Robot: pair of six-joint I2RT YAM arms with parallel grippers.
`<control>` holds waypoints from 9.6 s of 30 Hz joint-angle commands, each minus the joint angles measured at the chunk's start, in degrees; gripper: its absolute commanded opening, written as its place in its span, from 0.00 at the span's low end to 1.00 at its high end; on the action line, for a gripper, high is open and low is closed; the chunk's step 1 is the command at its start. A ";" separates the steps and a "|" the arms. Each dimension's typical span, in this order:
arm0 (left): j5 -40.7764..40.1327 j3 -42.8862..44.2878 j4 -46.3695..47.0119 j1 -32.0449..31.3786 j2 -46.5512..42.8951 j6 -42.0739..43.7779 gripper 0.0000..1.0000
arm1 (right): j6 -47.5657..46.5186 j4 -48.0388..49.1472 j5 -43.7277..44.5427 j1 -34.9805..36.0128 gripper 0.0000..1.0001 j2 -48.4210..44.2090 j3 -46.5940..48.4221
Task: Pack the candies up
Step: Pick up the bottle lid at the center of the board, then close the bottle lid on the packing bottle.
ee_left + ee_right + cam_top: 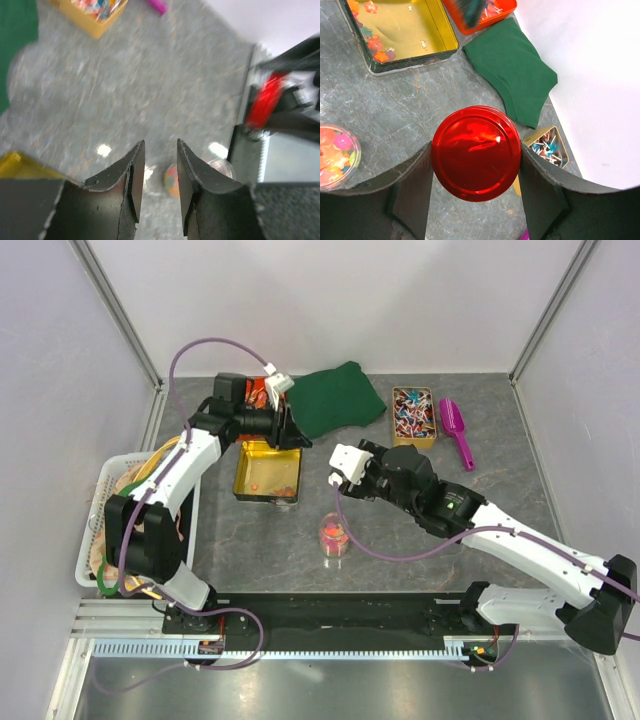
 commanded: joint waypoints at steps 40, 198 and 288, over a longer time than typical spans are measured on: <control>-8.59 -52.22 33.62 -22.93 -24.84 18.67 0.48 | 7.96 -11.36 -14.79 -13.80 0.57 0.01 12.10; -13.69 -52.85 95.42 -29.01 16.65 7.25 0.76 | 2.86 -17.42 -51.96 -20.83 0.72 10.82 -1.09; -10.09 -53.29 101.31 -29.01 21.31 9.80 0.81 | 2.16 -22.09 -54.69 -17.40 0.94 13.37 1.47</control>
